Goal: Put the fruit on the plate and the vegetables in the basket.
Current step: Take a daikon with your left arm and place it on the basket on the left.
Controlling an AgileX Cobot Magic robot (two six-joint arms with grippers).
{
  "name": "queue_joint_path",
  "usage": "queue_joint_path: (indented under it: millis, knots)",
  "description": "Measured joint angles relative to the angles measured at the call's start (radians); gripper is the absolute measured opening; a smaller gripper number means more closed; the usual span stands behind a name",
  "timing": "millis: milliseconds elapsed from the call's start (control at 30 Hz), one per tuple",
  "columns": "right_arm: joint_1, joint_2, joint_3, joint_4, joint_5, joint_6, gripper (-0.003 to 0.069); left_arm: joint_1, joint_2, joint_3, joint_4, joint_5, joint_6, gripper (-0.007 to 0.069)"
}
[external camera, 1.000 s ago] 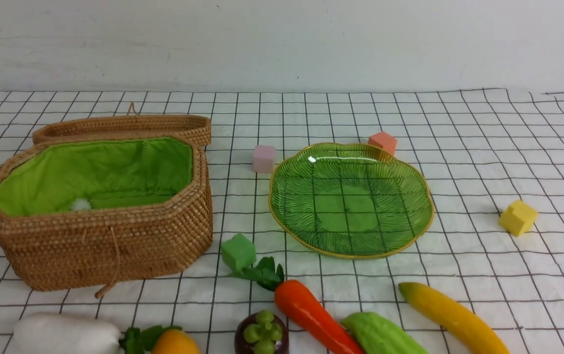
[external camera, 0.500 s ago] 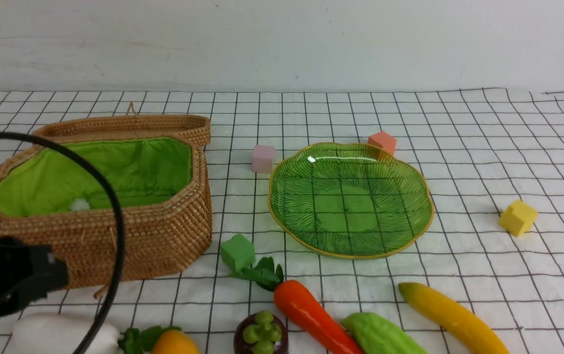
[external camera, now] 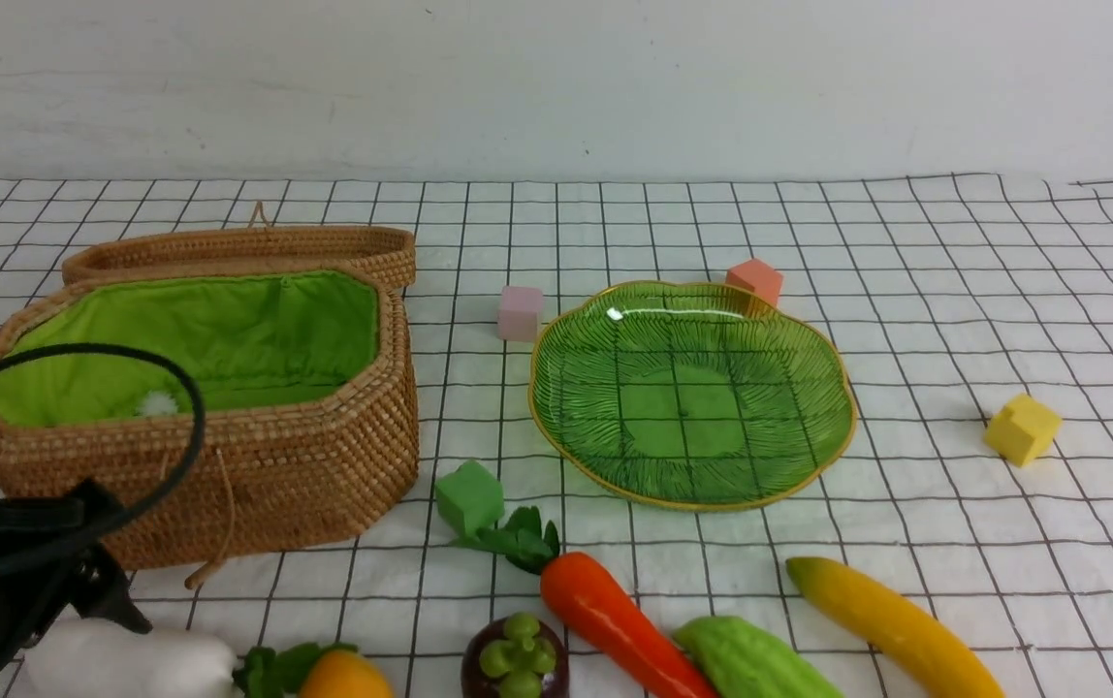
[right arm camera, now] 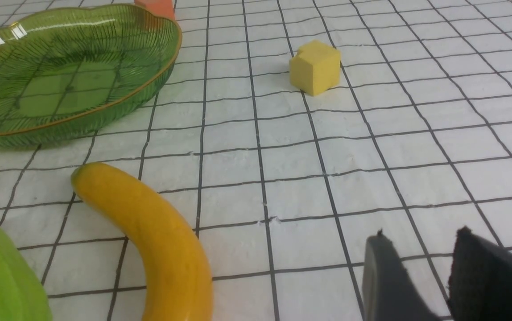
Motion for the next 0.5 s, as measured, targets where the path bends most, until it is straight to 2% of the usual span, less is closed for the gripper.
queue_joint_path:
  millis: [100, 133, 167, 300, 500]
  knots:
    - [0.000, 0.000, 0.000, 0.000, 0.000, 0.000, 0.0238, 0.000, 0.056, 0.000, 0.102, -0.061, -0.186, 0.0633]
    - [0.000, 0.000, 0.000, 0.000, 0.000, 0.000, 0.0238, 0.000, 0.056, 0.000, 0.106, -0.061, -0.186, 0.0633]
    - [0.000, 0.000, 0.000, 0.000, 0.000, 0.000, 0.0238, 0.000, 0.088, 0.000, 0.120, -0.102, -0.239, 0.0635]
    - [0.000, 0.000, 0.000, 0.000, 0.000, 0.000, 0.0238, 0.000, 0.168, -0.001, 0.116, -0.171, -0.268, 0.0620]
    - [0.000, 0.000, 0.000, 0.000, 0.000, 0.000, 0.0238, 0.000, 0.300, -0.007, 0.108, -0.177, -0.261, 0.0575]
